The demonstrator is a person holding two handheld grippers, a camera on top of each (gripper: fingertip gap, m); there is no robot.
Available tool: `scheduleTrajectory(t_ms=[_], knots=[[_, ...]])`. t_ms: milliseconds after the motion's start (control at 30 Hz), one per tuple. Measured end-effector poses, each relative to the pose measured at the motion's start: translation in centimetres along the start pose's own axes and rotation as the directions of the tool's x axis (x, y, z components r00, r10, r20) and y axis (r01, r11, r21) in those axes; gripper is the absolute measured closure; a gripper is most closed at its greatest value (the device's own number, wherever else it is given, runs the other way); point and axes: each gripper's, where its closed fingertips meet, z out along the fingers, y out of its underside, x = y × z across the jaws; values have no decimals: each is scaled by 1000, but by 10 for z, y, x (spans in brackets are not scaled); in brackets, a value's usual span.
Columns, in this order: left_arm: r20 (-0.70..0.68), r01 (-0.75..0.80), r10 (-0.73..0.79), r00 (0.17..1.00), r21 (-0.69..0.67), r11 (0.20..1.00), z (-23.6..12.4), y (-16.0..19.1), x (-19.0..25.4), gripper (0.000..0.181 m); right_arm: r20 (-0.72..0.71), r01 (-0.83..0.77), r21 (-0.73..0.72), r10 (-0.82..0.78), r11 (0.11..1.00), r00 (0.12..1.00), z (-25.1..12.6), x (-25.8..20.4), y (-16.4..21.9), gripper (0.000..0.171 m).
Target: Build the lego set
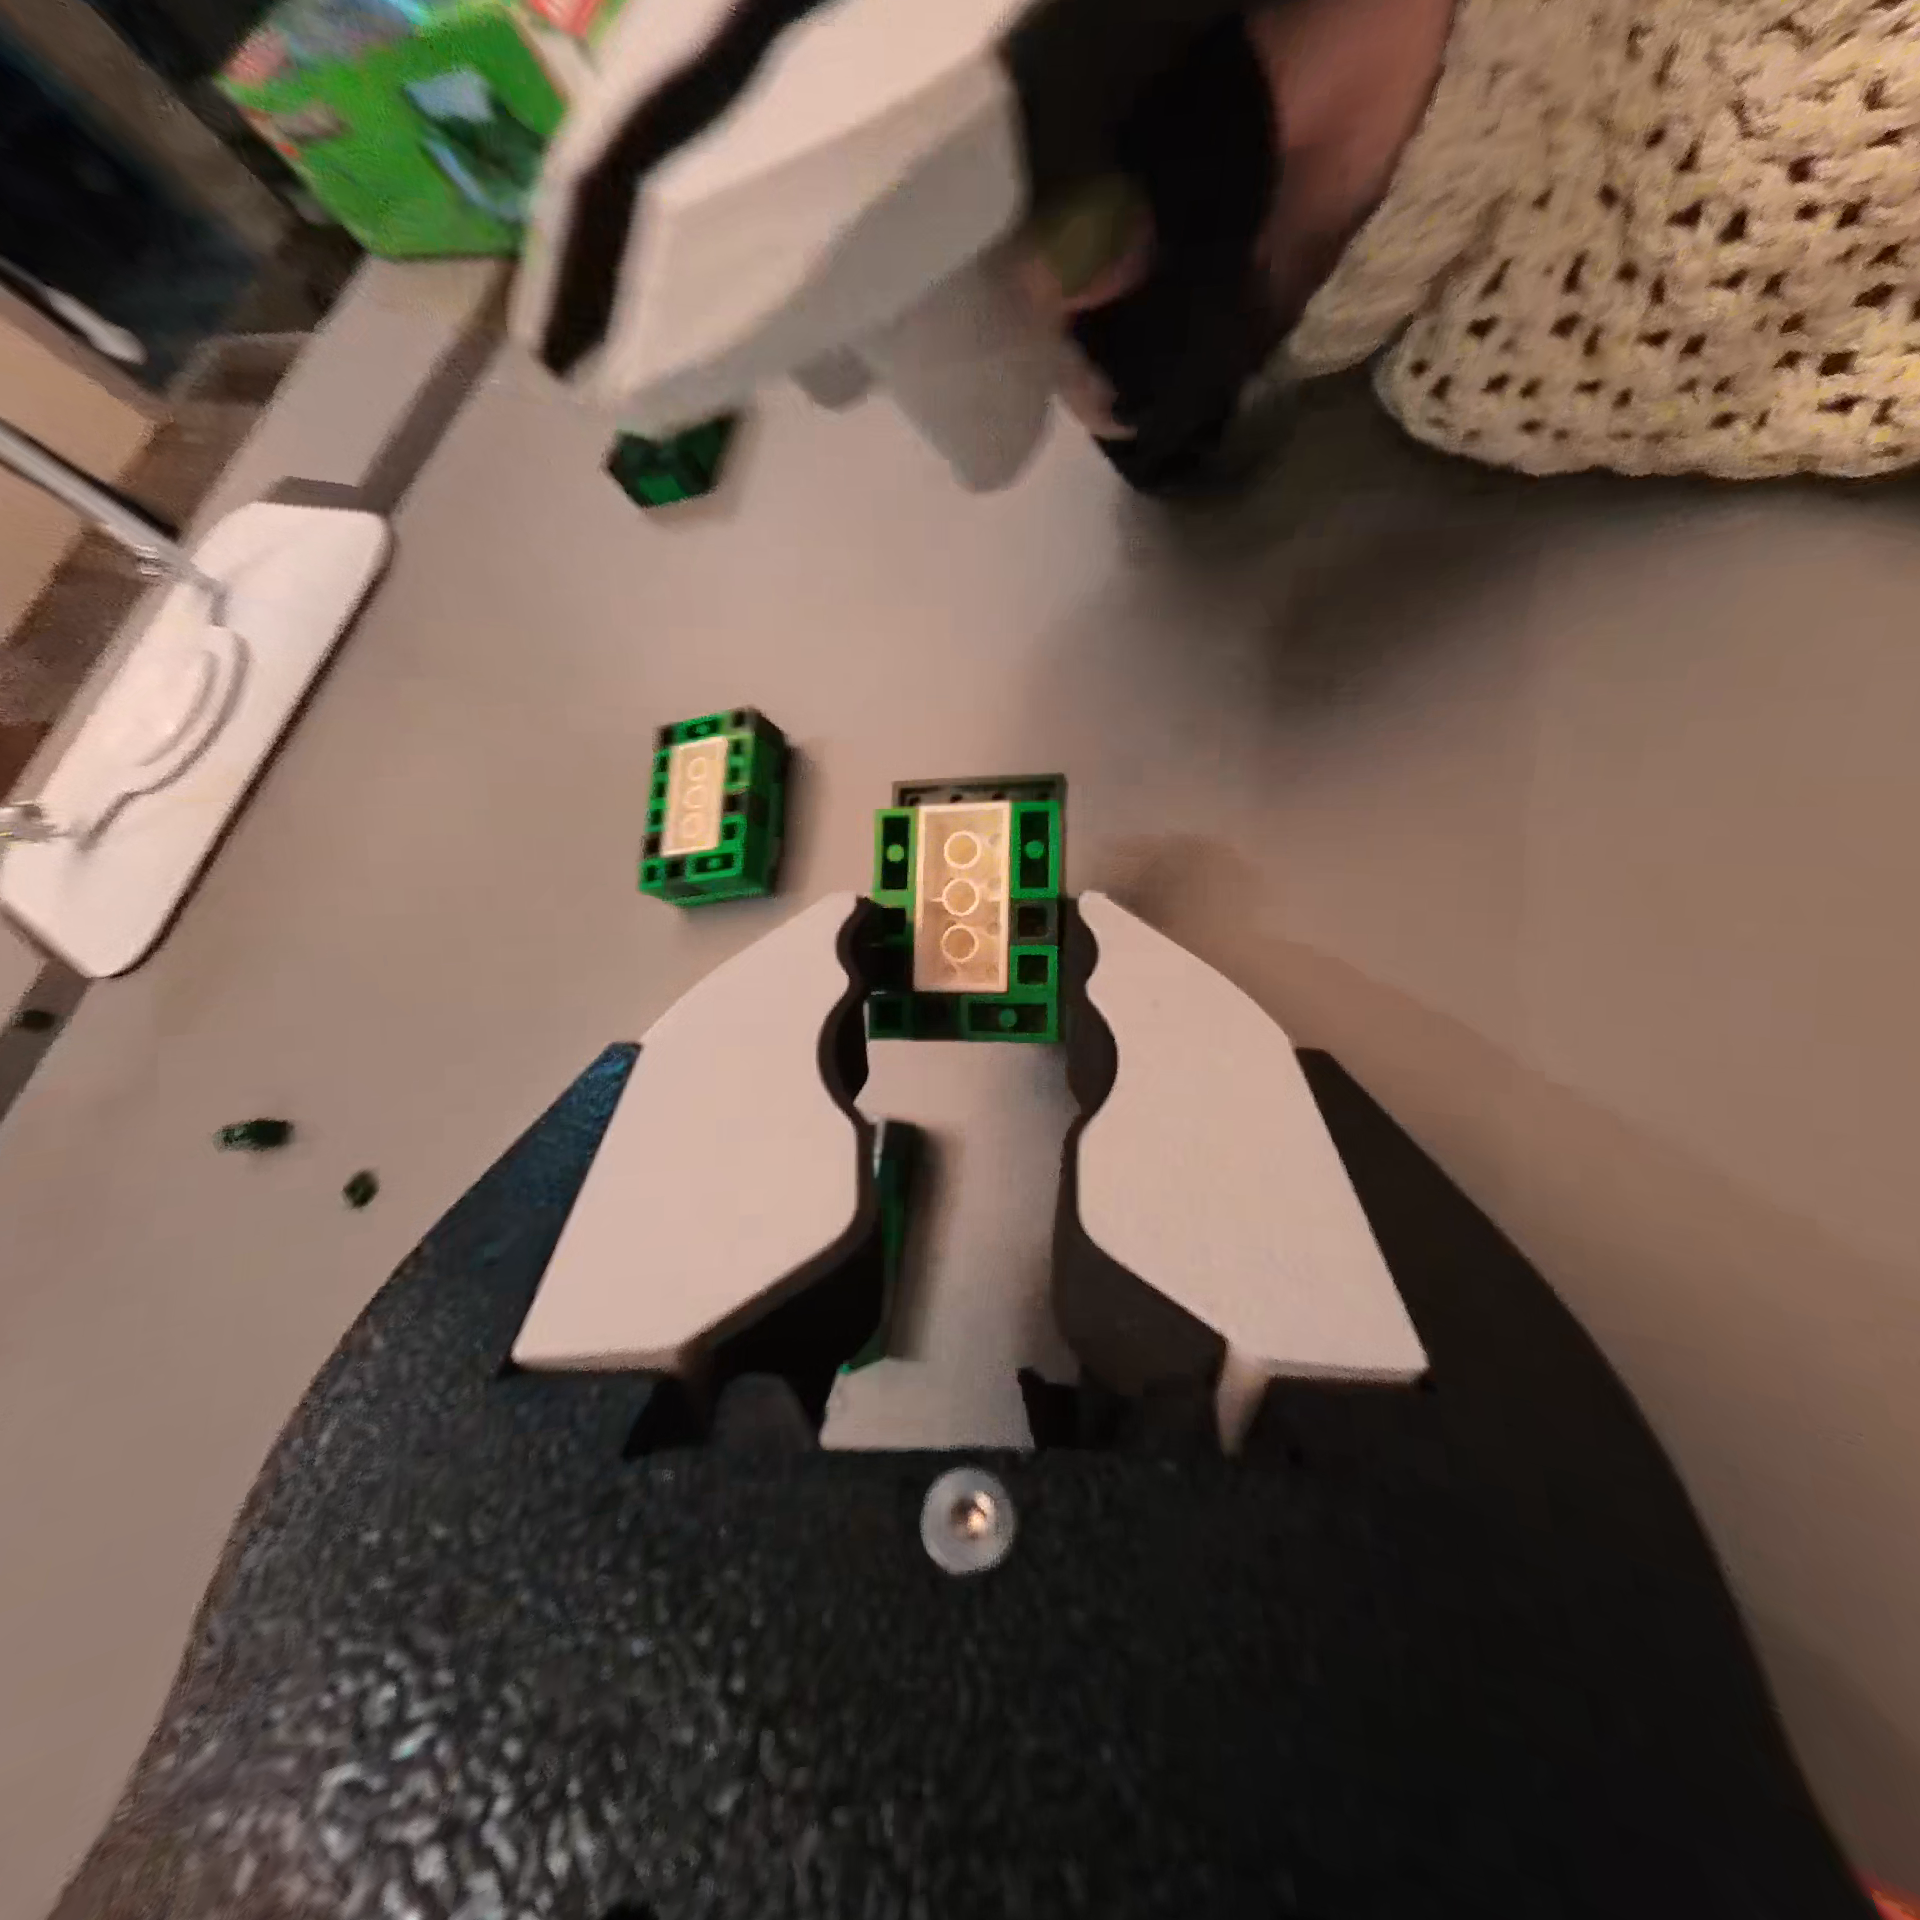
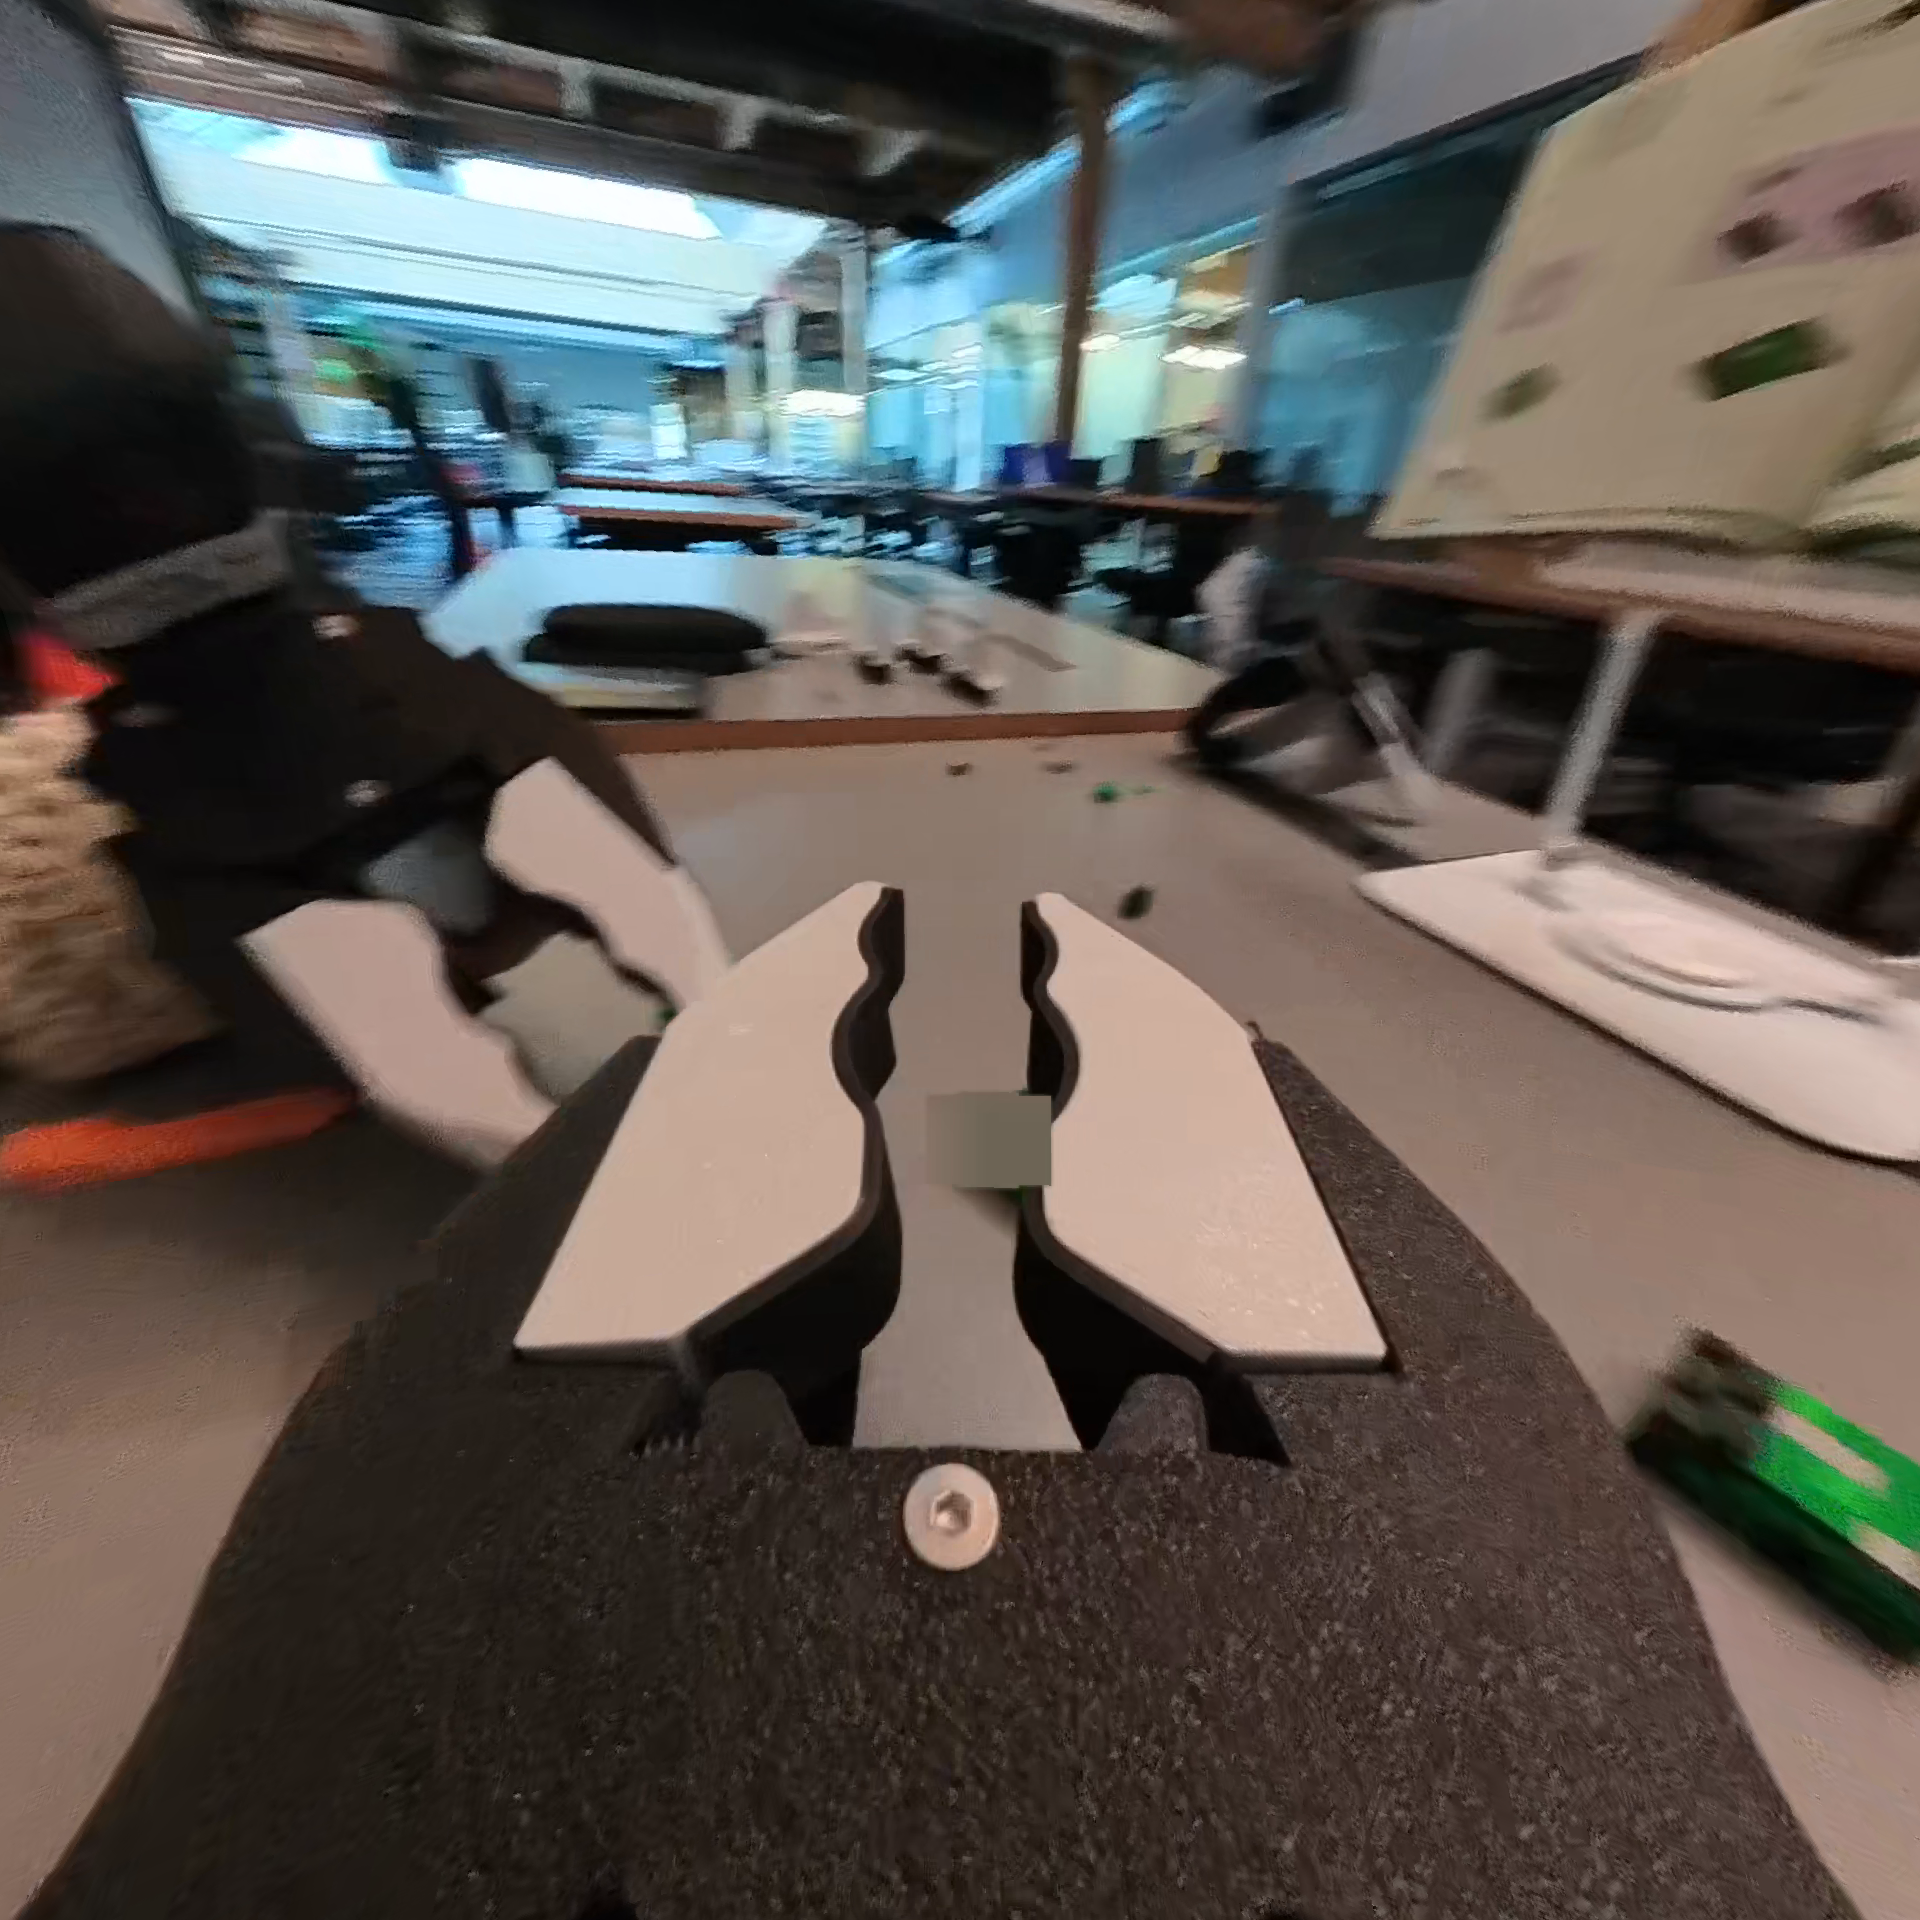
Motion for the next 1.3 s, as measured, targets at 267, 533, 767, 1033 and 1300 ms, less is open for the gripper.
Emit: scheduleTrajectory(t_ms=[267, 533, 767, 1033, 1300], knots=[[114, -34, 19, 993, 132, 991, -46, 4, -19, 147, 343, -167, -200, 229, 965, 911, 3, -57, 14, 130], [138, -68, 41, 990, 194, 979, -57, 0, -19, 147, 367, -221, -303, 327, 927, 871, 7, -69, 26, 135], [222, -166, 130, 966, 155, 974, -53, -1, -20, 147, 268, -572, -390, 683, 722, 679, 19, -60, 25, 145], [236, -187, 150, 960, 147, 971, -50, -1, -18, 147, 242, -528, -454, 670, 718, 702, 24, -72, 35, 145], [250, -251, 216, 944, 116, 961, -46, -2, -13, 147, 258, -533, -472, 688, 702, 678, 25, -81, 34, 133]])
